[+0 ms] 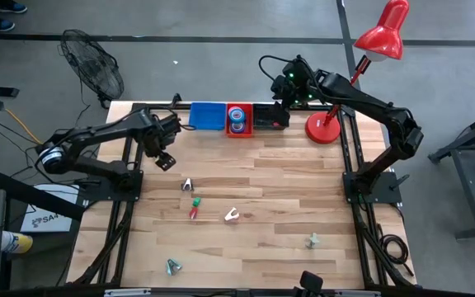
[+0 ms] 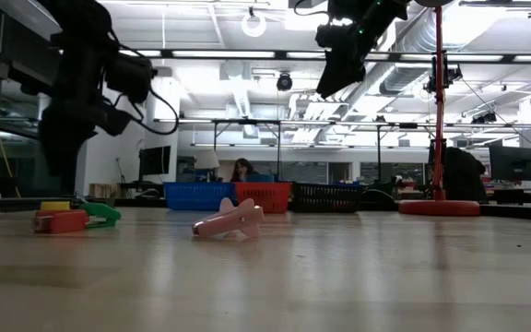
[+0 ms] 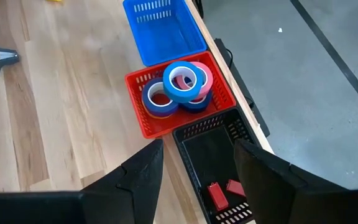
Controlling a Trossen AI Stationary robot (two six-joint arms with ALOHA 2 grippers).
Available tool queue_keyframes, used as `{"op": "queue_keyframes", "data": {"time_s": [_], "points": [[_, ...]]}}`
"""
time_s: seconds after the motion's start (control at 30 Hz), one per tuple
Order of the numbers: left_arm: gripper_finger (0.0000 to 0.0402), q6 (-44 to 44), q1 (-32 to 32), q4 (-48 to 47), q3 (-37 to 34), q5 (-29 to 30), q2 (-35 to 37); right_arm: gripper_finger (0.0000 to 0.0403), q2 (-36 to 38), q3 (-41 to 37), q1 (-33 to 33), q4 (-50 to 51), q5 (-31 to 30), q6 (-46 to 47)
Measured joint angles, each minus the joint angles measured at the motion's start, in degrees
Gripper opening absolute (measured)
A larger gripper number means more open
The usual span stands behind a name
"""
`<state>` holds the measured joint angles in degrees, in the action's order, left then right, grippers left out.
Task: Pick and place Stapler, Stapler remover, tape
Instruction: Put the yellow stapler into the black basket
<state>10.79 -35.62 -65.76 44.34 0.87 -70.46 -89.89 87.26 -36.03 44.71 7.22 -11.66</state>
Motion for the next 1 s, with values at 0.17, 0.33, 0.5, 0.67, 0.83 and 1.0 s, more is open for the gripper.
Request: {"op": "queue_keyframes", "data": {"time_s": [0.17, 0.33, 0.5, 0.67, 0.83, 1.0], "points": [[0.0293, 0.0, 0.0, 1.4, -2.2, 2.6, -1.9, 0.019, 0.0, 0.0, 0.0, 0.0, 0.5, 0.0], [0.0296, 0.2, 0.0, 3.2, -3.0, 6.0, -4.8, 0.019, 0.0, 0.0, 0.0, 0.0, 0.7, 0.0], [0.0296, -0.3, 0.0, 9.0, -4.9, 5.5, -7.4, 0.019, 0.0, 0.0, 0.0, 0.0, 0.7, 0.1], [0.0296, 0.1, 0.0, 10.7, -6.1, 7.2, -9.8, 0.019, 0.0, 0.0, 0.0, 0.0, 0.7, 0.2], [0.0296, 0.0, 0.0, 10.9, -6.1, 8.7, -9.9, 0.019, 0.0, 0.0, 0.0, 0.0, 0.7, 1.2], [0.0296, 0.0, 0.0, 10.8, -6.1, 6.2, -9.9, 0.019, 0.0, 0.0, 0.0, 0.0, 0.7, 2.4]]}}
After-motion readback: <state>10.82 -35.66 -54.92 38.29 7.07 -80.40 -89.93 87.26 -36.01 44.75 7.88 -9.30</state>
